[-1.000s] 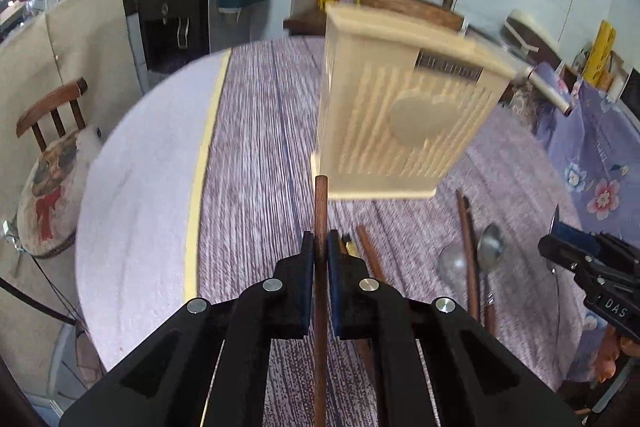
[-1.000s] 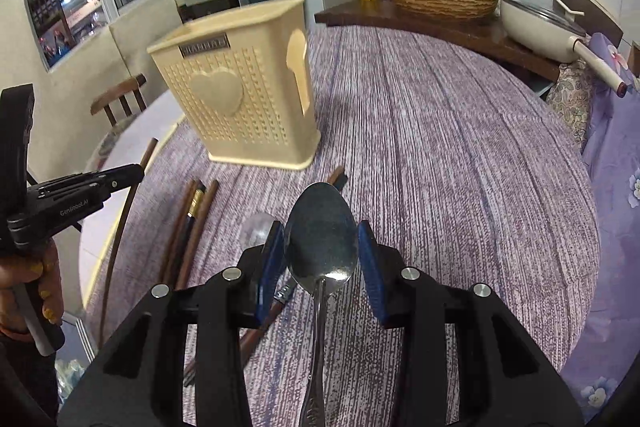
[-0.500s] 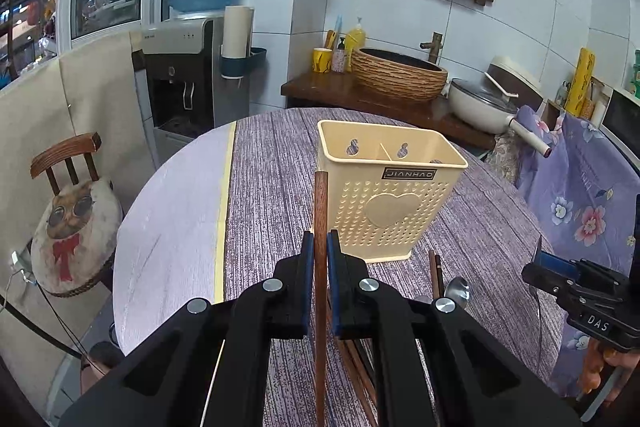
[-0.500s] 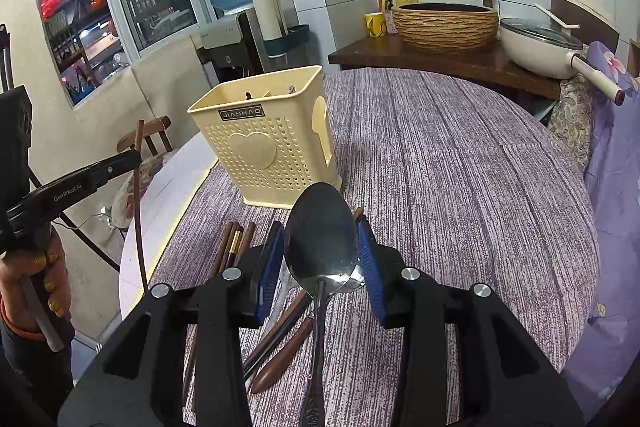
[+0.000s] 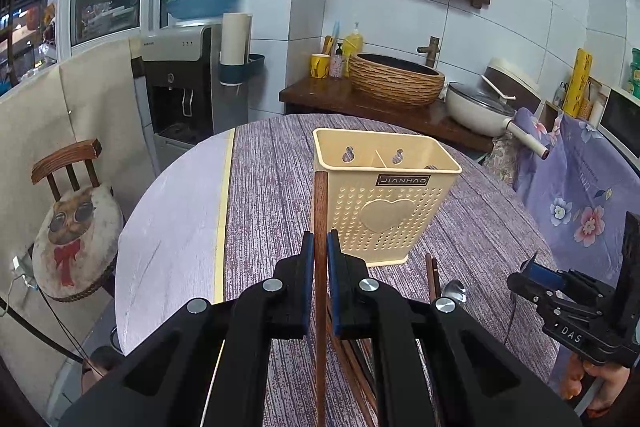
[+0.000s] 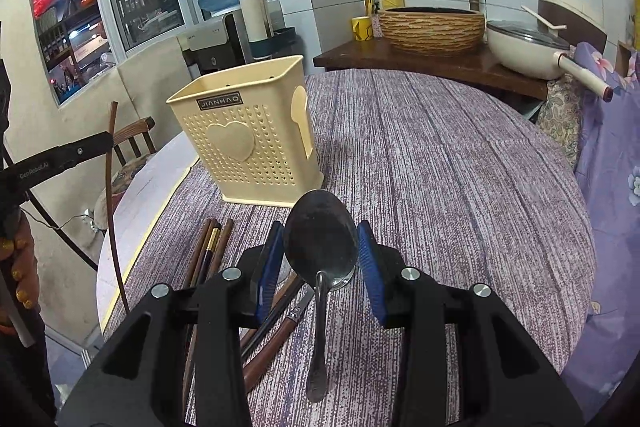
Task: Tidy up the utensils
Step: 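Lift the spoon and chopstick and carry both toward the cream holder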
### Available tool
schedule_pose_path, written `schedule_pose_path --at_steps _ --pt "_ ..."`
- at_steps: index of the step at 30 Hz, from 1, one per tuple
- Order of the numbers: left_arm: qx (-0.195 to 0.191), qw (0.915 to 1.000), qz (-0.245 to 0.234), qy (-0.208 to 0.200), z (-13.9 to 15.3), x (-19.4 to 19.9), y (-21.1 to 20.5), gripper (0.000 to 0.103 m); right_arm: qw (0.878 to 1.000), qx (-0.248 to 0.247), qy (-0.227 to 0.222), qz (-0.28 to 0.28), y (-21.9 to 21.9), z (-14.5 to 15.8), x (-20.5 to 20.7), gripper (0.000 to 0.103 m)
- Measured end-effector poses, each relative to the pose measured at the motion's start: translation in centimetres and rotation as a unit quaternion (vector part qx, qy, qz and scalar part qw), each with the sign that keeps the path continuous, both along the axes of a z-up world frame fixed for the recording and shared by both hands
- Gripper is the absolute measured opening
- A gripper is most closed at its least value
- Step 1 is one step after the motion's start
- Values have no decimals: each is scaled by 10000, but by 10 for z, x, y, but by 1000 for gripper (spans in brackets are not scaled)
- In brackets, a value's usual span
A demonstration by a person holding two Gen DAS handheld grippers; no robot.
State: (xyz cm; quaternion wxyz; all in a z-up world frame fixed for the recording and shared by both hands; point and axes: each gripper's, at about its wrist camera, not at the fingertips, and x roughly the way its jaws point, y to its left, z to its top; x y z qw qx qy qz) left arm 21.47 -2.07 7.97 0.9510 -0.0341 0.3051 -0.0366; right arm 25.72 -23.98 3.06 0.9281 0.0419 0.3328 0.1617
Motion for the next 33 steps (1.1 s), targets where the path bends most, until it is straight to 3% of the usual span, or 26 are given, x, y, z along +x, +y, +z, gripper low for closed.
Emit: schedule_pose_path --at_steps 14,21,33 --pt "-65 9998 32 -202 12 -6 8 8 9998 135 -93 125 -2 28 -16 38" --pt "-139 9995 41 -265 16 -8 13 8 9987 181 -421 228 7 37 -24 38" --pt "-366 9977 -134 -554 48 -14 24 8 9970 272 -585 439 28 60 -10 38"
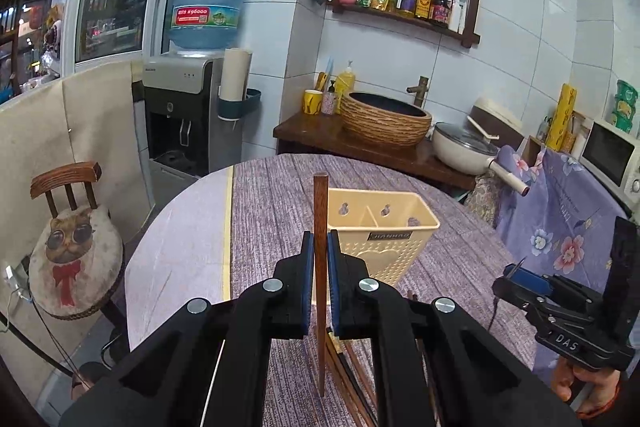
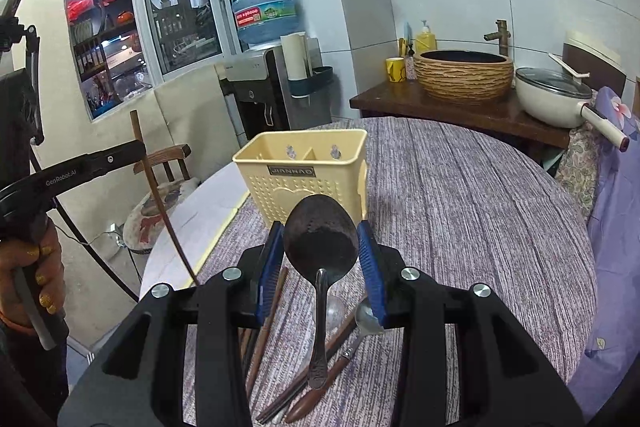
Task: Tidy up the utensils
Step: 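Lift the spoon and chopstick and carry both toward the cream holder, then drop the spoon and chopstick into the cream holder with both tools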
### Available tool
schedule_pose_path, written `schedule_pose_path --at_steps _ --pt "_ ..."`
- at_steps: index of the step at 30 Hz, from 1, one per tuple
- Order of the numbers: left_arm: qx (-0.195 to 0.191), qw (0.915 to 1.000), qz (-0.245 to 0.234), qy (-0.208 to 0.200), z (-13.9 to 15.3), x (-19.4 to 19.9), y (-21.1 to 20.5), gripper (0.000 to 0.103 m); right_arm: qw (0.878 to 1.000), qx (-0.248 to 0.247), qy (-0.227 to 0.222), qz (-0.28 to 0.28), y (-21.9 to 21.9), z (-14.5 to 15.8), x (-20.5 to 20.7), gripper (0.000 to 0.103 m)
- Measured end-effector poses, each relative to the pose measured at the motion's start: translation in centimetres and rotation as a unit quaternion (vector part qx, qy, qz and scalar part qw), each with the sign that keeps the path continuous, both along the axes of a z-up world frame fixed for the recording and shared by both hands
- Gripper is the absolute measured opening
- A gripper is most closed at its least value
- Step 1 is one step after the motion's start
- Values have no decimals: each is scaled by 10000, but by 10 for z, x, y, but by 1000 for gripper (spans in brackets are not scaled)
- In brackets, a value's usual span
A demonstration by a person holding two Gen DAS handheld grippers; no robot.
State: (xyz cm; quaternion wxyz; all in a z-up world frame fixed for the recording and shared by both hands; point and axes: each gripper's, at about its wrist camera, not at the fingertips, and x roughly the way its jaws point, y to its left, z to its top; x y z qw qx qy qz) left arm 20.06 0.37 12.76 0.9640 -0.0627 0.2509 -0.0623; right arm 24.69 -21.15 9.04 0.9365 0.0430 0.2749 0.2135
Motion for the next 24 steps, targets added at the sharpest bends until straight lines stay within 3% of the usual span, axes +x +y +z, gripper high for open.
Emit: schedule_pose_path --at_steps 4,8,14,19,24 --pt "-21 9997 -53 -230 29 4 1 8 9999 97 -127 44 4 20 10 38" --pt "-115 9978 -54 -645 72 10 -2 8 9981 389 -482 -15 10 59 28 38" --pt "-319 9919 270 -1200 112 39 -7 8 9918 499 -1082 -452 27 108 69 38" --pt "-433 9891 464 -1331 107 67 -12 8 9879 223 -1371 -686 46 114 100 38" --pt "-307 9927 464 -1066 66 83 -19 8 9871 -100 -1364 -830 58 78 121 38"
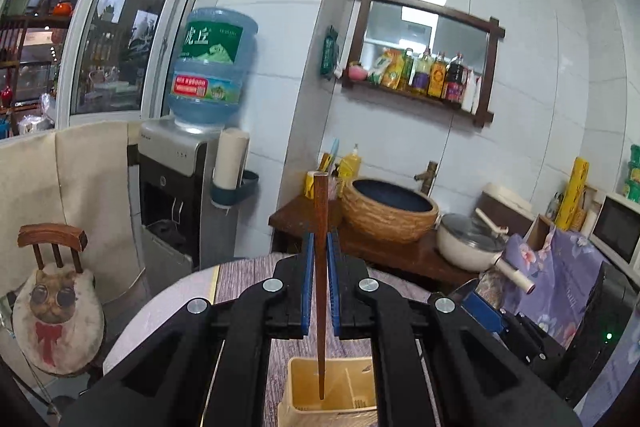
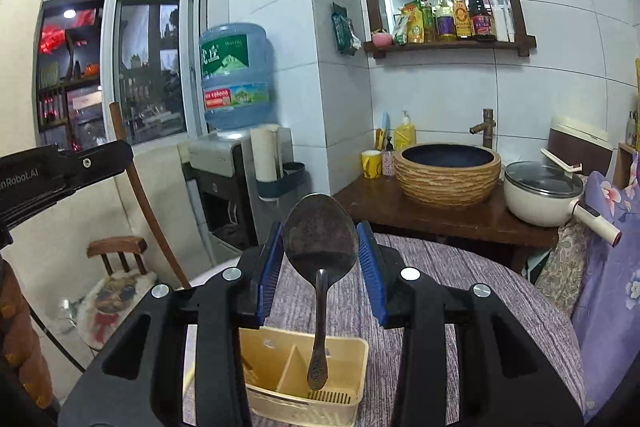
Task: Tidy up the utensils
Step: 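Drop the spoon and chopstick into the cream holder with both tools, then move both tools back over the remaining utensils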
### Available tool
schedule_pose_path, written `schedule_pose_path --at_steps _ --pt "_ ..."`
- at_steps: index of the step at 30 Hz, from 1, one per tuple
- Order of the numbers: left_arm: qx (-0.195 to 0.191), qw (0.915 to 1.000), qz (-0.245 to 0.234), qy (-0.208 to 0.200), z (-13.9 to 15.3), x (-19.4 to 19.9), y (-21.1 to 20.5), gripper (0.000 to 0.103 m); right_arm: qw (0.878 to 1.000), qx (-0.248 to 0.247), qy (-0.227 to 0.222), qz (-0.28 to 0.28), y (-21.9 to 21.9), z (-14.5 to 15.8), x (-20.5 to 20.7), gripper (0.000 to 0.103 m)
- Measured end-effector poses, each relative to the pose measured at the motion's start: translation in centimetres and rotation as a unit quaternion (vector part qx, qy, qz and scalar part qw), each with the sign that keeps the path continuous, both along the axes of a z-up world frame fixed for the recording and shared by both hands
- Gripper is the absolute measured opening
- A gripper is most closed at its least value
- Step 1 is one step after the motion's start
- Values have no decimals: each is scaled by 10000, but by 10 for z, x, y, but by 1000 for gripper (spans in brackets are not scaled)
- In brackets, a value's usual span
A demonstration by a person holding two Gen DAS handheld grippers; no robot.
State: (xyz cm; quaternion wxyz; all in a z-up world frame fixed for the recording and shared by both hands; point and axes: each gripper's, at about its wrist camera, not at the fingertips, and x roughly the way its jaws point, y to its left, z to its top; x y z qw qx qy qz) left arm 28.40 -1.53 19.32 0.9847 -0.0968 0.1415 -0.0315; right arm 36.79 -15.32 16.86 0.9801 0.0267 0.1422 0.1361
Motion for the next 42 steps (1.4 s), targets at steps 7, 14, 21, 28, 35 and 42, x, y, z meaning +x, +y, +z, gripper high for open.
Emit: schedule_pose_path --at_steps 7,14,21,28,35,42 --pt "-30 9987 -176 482 -49 8 4 8 9990 -206 391 103 2 -56 10 38" --pt "59 9963 -300 806 -78 14 2 8 9974 -284 655 140 0 -88 8 38" --pt "47 9961 -321 819 -85 11 4 9 9973 -323 641 132 -5 -98 -2 64" --pt "93 9986 -317 422 -72 -28 8 67 9991 -260 339 -2 -22 -83 -37 75" --pt "-112 9960 -343 821 -105 -57 15 84 9950 -536 797 -259 -44 -96 -78 80" --pt "-121 9844 -481 1689 -163 -79 13 86 9829 -812 1588 -449 -63 -146 -111 79"
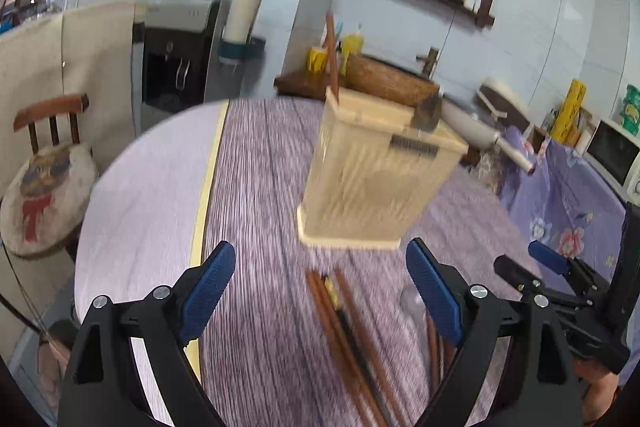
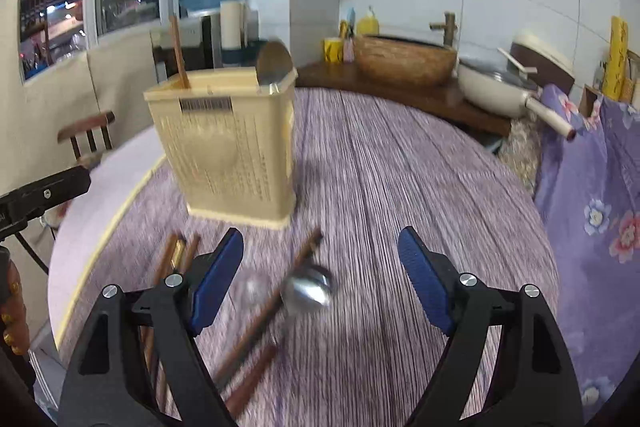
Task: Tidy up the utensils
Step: 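Move both tools back over the remaining utensils, then grasp the metal ladle spoon with the right tool while the left tool grasps a chopstick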
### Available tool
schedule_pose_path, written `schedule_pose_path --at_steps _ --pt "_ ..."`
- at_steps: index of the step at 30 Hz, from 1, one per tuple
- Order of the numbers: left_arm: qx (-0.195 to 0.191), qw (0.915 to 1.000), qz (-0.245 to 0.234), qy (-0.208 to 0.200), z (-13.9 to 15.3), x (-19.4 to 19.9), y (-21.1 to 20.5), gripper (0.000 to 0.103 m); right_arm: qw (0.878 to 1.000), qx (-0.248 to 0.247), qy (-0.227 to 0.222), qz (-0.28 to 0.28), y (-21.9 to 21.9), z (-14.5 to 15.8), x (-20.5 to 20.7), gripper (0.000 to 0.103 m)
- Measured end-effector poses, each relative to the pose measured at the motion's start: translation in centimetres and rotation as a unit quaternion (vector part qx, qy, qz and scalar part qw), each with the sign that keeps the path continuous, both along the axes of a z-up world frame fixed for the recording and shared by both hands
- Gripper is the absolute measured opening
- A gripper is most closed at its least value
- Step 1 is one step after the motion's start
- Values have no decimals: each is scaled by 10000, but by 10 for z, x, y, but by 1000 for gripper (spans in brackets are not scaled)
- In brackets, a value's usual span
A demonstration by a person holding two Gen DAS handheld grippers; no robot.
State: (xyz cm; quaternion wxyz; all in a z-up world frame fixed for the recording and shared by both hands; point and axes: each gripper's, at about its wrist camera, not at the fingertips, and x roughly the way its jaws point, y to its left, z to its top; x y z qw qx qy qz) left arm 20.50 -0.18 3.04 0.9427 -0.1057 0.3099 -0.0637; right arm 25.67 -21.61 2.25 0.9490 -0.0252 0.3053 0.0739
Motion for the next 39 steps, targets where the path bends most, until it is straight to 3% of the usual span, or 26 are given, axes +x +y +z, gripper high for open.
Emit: schedule_pose_path --at_steps 4,7,14,19,26,31,39 --pt "130 9992 -40 376 -26 -9 -3 85 9985 190 484 -187 -12 -29 -11 78" --pt "182 9982 -65 570 -39 -13 -4 84 9964 301 776 -189 -14 -46 -17 69" --pt "325 9964 26 784 -56 -19 -7 69 9918 477 1185 20 3 -68 -19 61" --pt "388 9952 -34 903 -64 -22 -13 64 9895 324 1407 60 19 -76 -16 53" --pt "540 9937 -167 966 -69 -21 -27 63 9901 101 1397 -38 20 -80 -18 53" --pt "755 9917 -210 1020 -73 -20 -36 62 9904 -359 1333 -102 14 -77 -22 53" --pt "1022 9890 -159 1061 -77 -23 -39 59 9904 -243 1345 -203 -2 -81 -28 53"
